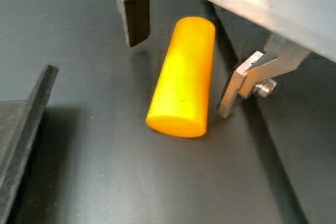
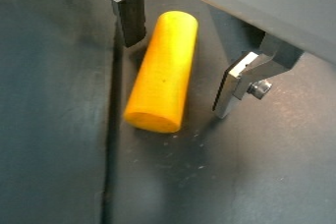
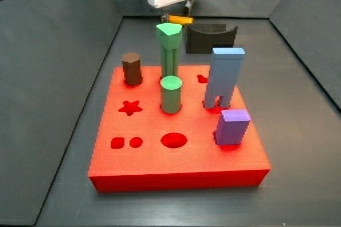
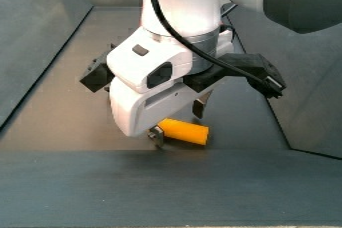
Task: Pick up the oval object. Move up. Place the oval object on the fixture. Regrasp the oval object. Move to above the board. Insert the oval object.
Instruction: Pick up the oval object.
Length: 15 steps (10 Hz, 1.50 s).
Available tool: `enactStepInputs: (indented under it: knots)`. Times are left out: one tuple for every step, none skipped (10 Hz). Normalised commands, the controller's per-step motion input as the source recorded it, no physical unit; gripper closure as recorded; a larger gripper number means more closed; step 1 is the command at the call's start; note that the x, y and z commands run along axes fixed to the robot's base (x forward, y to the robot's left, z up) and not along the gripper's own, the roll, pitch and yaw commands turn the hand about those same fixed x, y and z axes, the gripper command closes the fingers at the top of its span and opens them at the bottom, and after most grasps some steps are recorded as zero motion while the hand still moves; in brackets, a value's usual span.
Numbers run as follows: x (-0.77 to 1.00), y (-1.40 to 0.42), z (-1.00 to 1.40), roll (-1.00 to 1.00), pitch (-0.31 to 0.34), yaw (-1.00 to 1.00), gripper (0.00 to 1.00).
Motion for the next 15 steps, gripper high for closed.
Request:
enactStepInputs:
  knots:
    - [0.00,0.00,-0.03,-0.10,-0.056,0.00,0.00]
    - [0.00,0.00,-0.05,-0.11,-0.067,0.00,0.00]
    - [0.00,0.00,-0.13,-0.12,-0.090,0.00,0.00]
    - [0.00,0.00,-0.20,-0.14,-0.110,0.00,0.00]
    - [0.00,0.00,-0.27,-0.15,-0.130,0.00,0.00]
    - [0.00,0.00,-0.21,-0.12,-0.096,0.00,0.00]
    - [0.01,0.00,-0.13,-0.08,-0.029,0.00,0.00]
    - [0.02,0.00,0.00,0.00,0.000,0.00,0.00]
    - [0.00,0.00,0.00,0.00,-0.016,0.00,0.00]
    - [0.00,0.00,0.00,0.00,0.000,0.00,0.00]
    - [0.00,0.00,0.00,0.00,0.000,0.00,1.00]
    - [0.00,0.00,0.00,0.00,0.000,0.00,1.00]
    - [0.00,0.00,0.00,0.00,0.000,0.00,1.00]
    - [0.00,0.00,0.00,0.00,0.000,0.00,1.00]
    - [0.00,0.00,0.00,0.00,0.000,0.00,1.00]
